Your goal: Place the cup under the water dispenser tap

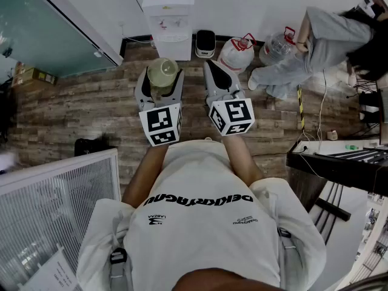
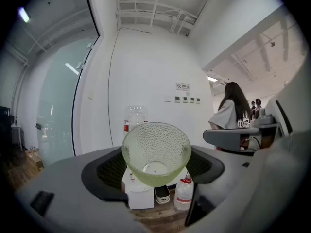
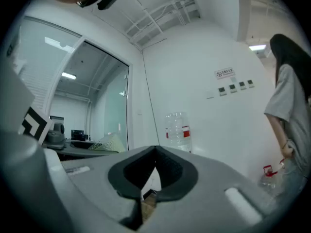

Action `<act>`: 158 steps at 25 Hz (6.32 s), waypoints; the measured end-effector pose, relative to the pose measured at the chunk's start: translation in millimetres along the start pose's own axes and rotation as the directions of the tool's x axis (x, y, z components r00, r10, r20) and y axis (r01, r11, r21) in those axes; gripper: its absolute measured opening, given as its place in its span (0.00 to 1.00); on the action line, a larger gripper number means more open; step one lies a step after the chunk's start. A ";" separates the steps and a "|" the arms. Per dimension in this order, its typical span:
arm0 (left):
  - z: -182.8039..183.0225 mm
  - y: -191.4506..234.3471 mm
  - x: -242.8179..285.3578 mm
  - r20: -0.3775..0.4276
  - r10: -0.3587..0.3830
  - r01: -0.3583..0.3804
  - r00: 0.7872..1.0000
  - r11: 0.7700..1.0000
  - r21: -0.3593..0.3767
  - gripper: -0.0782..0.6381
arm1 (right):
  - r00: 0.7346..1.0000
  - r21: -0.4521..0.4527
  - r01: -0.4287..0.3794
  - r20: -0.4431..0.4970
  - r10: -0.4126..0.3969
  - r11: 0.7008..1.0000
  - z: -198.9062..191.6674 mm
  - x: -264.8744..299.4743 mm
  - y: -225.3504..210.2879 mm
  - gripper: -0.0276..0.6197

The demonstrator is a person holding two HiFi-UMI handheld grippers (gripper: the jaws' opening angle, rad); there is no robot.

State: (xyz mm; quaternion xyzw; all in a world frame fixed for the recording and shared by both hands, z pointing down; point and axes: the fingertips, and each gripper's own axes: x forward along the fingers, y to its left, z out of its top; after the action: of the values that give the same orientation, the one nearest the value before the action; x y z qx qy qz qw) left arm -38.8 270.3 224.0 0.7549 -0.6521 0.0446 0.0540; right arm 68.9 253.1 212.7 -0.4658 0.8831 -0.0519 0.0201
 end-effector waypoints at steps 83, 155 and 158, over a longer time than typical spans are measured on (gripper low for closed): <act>-104.7 178.2 343.2 -0.240 -0.117 0.116 0.964 0.993 -0.016 0.62 | 0.961 -0.025 0.118 -0.250 -0.121 0.993 -130.2 364.5 -108.2 0.04; -545.6 141.7 642.7 -0.423 -0.220 0.287 0.879 0.952 0.101 0.62 | 0.919 0.042 0.203 -0.354 -0.175 0.978 -426.2 385.8 -255.9 0.04; -555.0 140.2 646.6 -0.436 -0.226 0.307 0.871 0.944 0.124 0.62 | 0.918 0.038 0.197 -0.358 -0.171 0.980 -430.7 386.3 -256.2 0.04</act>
State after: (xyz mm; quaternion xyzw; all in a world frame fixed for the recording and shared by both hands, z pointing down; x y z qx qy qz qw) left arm -81.7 -305.7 866.0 0.8125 -0.5074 0.2582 0.1253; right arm 24.6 -177.8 674.0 -0.5289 0.8221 -0.1685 -0.1265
